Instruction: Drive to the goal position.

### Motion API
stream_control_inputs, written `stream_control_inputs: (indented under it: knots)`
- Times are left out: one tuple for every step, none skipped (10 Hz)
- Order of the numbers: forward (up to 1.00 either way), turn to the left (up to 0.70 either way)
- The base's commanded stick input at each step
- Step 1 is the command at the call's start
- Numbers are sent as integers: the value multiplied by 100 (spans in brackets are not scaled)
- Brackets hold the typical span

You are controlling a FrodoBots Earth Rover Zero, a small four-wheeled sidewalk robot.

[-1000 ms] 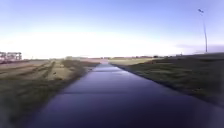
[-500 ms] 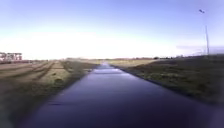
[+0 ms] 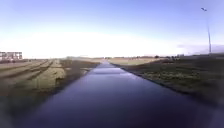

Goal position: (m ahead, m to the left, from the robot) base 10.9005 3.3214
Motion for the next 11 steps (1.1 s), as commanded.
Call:
stream_control_inputs:
  knots:
    - [95, 0]
    - [95, 0]
    - [95, 0]
    - [95, 0]
    - [95, 0]
    - [95, 0]
    - [95, 1]
    - [95, 7]
    - [95, 26]
    - [95, 20]
    - [95, 6]
